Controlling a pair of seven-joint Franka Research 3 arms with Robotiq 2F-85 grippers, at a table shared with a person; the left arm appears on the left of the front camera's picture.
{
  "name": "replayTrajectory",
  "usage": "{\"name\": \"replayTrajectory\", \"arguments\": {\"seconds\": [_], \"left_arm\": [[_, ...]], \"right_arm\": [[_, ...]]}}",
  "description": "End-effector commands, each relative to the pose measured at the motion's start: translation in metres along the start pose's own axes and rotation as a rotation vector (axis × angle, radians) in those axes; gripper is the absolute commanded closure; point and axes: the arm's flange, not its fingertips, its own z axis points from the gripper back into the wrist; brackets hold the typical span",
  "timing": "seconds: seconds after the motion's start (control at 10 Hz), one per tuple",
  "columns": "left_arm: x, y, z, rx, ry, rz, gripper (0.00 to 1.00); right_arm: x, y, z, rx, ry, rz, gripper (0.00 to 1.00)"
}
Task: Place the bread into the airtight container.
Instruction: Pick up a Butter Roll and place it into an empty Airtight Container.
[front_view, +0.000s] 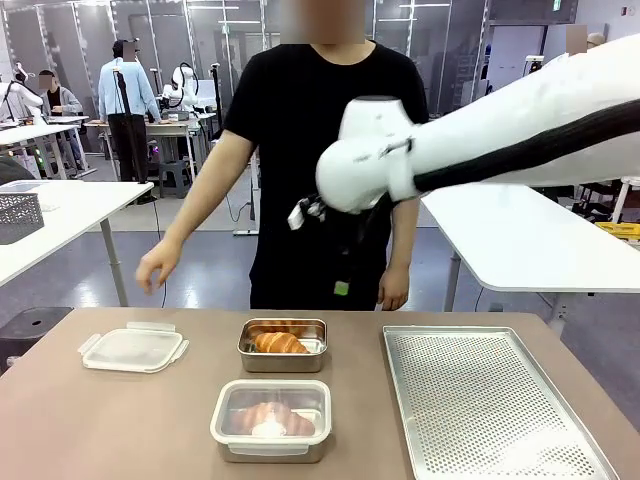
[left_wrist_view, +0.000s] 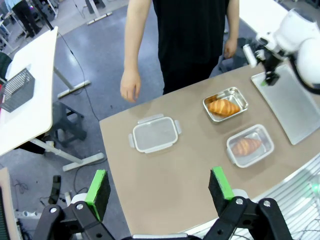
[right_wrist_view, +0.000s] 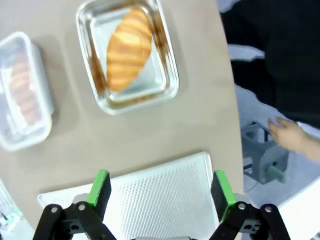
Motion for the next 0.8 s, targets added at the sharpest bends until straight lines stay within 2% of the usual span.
{"name": "replayTrajectory", "arguments": {"seconds": [0.0,0.4,0.5,0.6,0.7], "left_arm": [[0.001,0.0,0.001,0.001,0.0,-0.004,0.0],[0.001,0.0,0.001,0.001,0.0,-0.004,0.0],[0.001,0.0,0.001,0.001,0.0,-0.004,0.0],[0.001,0.0,0.001,0.001,0.0,-0.004,0.0],[0.001,0.0,0.001,0.001,0.0,-0.004,0.0]], "right_arm": [[-0.067,0.02,0.044,-0.04,-0.019,-0.146,0.0],[-0.186,0.056,0.169,-0.169,-0.177,-0.449,0.0],[-0.208,0.076,0.195,-0.204,-0.185,-0.515,0.0],[-0.223,0.1,0.221,-0.21,-0.227,-0.521,0.0],[-0.231,0.12,0.249,-0.241,-0.224,-0.544,0.0]]}}
